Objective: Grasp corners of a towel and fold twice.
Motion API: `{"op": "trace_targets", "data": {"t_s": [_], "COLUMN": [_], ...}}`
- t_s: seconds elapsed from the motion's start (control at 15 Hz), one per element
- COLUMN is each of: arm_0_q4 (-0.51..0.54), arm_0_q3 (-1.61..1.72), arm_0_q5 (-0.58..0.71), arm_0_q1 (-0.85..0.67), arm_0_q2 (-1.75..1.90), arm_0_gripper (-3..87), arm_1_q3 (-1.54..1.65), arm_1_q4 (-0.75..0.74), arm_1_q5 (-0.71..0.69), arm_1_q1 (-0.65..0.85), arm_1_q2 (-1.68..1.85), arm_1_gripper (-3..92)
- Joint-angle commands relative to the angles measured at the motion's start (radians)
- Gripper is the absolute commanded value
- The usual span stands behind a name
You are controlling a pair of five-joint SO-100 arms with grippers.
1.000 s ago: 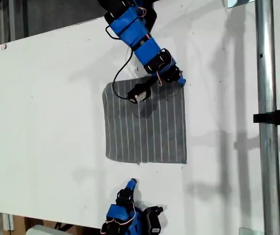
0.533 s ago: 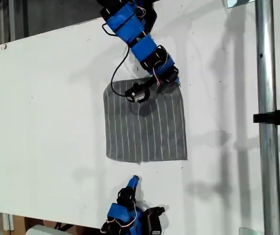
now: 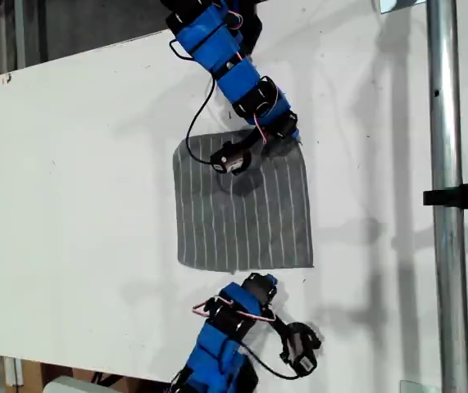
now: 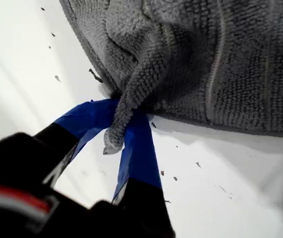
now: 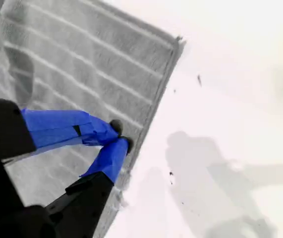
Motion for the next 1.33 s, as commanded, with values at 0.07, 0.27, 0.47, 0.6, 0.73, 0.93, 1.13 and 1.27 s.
{"op": "trace_targets", "data": {"t_s": [0.07, 0.27, 0.47, 0.6, 0.73, 0.93, 1.13, 1.27], "arm_0_q4": [0.175, 0.141, 0.143, 0.170, 0.143, 0.058, 0.032, 0.081], "arm_0_q3": [-0.609, -0.588, -0.572, -0.538, -0.541, -0.541, -0.557, -0.561], "arm_0_q5": [0.044, 0.078, 0.104, 0.084, 0.063, 0.037, 0.029, 0.000], "arm_0_q1": [0.084, 0.092, 0.080, 0.055, 0.041, 0.014, -0.011, -0.006], "arm_0_q2": [-0.394, -0.376, -0.402, -0.469, -0.548, -0.676, -0.742, -0.713], "arm_0_gripper": [7.8, 36.7, 35.0, 33.6, 32.0, 27.0, -1.9, -1.9], "arm_1_q3": [-0.018, -0.028, -0.048, -0.052, -0.057, -0.077, -0.091, -0.123], "arm_1_q4": [-0.015, -0.023, -0.015, -0.011, -0.009, -0.005, 0.002, 0.006], "arm_1_q5": [-0.021, -0.031, -0.031, -0.021, -0.018, -0.015, -0.015, -0.020], "arm_1_q1": [0.038, 0.041, 0.028, 0.015, 0.009, 0.000, -0.005, -0.008], "arm_1_q2": [0.017, 0.015, 0.012, 0.011, 0.011, 0.000, -0.006, -0.026], "arm_1_gripper": [-0.1, -0.1, -0.1, -0.1, -0.1, -0.1, -0.1, -0.1]}}
